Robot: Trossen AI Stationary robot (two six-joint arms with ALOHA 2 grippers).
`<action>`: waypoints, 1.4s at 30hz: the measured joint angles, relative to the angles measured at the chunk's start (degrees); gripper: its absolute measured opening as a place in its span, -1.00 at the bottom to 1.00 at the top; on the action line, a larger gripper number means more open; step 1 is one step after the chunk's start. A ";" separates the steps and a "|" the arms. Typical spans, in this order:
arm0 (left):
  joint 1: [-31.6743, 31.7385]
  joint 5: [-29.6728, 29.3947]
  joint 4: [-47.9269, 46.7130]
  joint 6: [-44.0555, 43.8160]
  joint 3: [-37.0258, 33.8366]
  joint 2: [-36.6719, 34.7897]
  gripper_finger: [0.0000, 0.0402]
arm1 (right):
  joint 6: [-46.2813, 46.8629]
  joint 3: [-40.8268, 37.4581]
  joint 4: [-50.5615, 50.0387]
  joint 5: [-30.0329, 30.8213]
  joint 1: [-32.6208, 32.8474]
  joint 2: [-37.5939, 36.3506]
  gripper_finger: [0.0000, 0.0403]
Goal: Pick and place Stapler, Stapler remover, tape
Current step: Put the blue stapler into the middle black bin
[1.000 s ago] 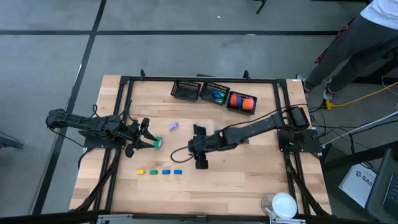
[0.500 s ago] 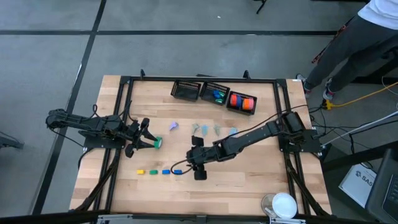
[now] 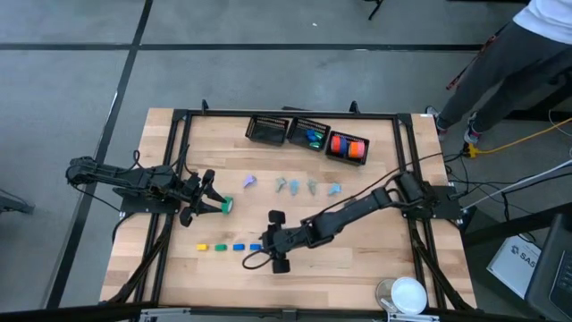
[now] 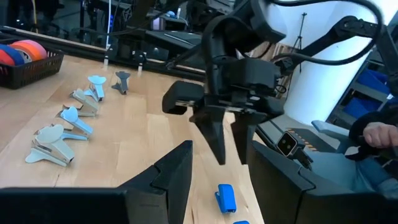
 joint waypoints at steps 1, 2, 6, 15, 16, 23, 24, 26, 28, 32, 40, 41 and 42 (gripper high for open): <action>-0.01 0.00 0.00 0.00 0.02 0.00 -0.25 | -0.12 0.84 0.03 0.55 0.04 0.46 -0.10; -0.01 0.00 0.00 0.00 0.00 0.00 -0.25 | -0.14 1.49 0.12 0.85 0.06 0.83 -0.10; 0.00 0.00 0.00 0.00 0.01 0.00 -0.25 | 0.04 2.65 -0.12 1.00 0.06 2.06 -0.10; 0.00 0.00 0.00 0.00 0.01 0.00 -0.25 | 3.78 2.92 0.12 1.02 -0.38 4.20 -0.10; 0.01 0.00 0.00 0.00 0.02 0.00 -0.25 | 4.11 2.92 0.03 1.02 -0.40 4.43 -0.10; 0.01 0.00 0.00 0.00 0.02 0.00 -0.25 | 4.40 2.92 2.44 1.00 -0.42 6.45 -0.10; 0.00 0.00 0.00 0.00 0.01 0.00 -0.25 | 4.46 2.92 2.79 1.00 -0.42 6.84 -0.10; 0.01 0.00 0.00 0.00 0.02 0.00 -0.25 | 4.47 2.92 3.08 1.00 -0.42 7.43 -0.10; 0.01 0.00 0.00 0.00 0.01 0.00 -0.25 | 4.55 2.92 3.68 1.00 -0.42 7.84 -0.10; 0.01 0.00 0.00 0.00 0.02 0.00 -0.25 | 4.50 2.92 4.02 1.00 -0.49 7.85 -0.10; 0.00 0.00 0.00 0.00 0.01 0.00 -0.25 | 6.02 2.90 2.66 0.36 -0.70 7.85 -0.46; 0.00 0.00 0.00 0.00 0.00 0.00 -0.25 | 6.27 2.90 2.60 -0.21 -0.86 7.85 -0.54; -0.01 0.00 0.00 0.00 0.01 0.00 -0.25 | 7.00 2.90 2.55 -0.33 -0.96 7.85 -0.60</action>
